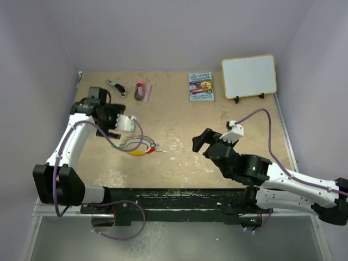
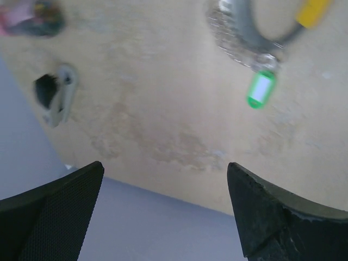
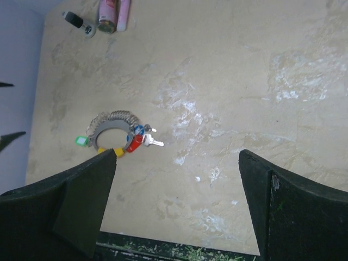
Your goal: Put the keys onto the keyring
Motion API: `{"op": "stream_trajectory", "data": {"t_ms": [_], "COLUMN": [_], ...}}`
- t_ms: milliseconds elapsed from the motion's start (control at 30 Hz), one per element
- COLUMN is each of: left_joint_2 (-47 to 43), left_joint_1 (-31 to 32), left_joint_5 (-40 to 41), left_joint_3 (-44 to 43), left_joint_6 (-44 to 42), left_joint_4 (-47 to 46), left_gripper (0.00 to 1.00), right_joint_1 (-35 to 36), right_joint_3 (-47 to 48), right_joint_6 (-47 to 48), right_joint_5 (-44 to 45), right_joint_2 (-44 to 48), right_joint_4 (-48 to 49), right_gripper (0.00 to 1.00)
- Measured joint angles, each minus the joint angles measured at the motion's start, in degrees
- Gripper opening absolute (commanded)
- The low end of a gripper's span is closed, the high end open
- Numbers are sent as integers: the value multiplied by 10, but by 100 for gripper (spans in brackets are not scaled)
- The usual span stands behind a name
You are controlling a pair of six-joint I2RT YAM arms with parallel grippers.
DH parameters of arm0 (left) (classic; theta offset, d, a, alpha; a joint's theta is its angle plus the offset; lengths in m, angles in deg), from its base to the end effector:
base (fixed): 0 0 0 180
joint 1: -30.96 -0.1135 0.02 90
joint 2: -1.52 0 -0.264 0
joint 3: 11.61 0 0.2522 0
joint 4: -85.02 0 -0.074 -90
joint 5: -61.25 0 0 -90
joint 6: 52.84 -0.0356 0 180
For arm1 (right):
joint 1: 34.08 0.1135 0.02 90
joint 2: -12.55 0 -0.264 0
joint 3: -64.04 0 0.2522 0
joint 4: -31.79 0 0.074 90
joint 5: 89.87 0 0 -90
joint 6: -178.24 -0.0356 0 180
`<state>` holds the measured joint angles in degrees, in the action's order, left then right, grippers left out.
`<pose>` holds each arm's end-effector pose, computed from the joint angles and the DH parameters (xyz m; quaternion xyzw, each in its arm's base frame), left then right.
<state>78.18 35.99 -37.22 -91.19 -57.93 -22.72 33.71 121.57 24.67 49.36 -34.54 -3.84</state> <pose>0.2481 -0.0271 0.2810 0.7607 0.6197 0.0752 0.1778 0.0916 0.1530 0.3112 0.1948 0.7753 0.2991 0.5211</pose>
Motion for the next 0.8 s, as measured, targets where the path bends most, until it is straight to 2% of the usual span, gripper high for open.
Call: {"op": "stream_trajectory", "data": {"t_ms": [100, 267, 367, 500, 633, 800], "left_joint_2": [18, 10, -13, -58, -75, -74], "left_joint_1": [-27, -68, -76, -76, -77, -83], "left_joint_5": [-61, -118, -135, -151, -150, -146], "left_joint_3": [-71, -72, -45, -21, -24, -24], "left_joint_6": [116, 337, 446, 544, 611, 660], "left_joint_4": [-44, -142, -190, -229, -249, -250], "left_gripper": [98, 98, 98, 98, 98, 98], "right_joint_1": [0, -1, -1, -1, -1, -1], "right_joint_3": [92, 267, 308, 318, 318, 314], "right_joint_6": [-10, -102, -177, -216, -219, -190], "right_joint_5": [20, 81, 100, 109, 113, 114], "right_joint_2": [-65, -205, -285, -363, -375, -318], "right_joint_4": [-82, -254, -364, -446, -474, -457], "right_gripper": [100, 100, 99, 100, 99, 99]}}
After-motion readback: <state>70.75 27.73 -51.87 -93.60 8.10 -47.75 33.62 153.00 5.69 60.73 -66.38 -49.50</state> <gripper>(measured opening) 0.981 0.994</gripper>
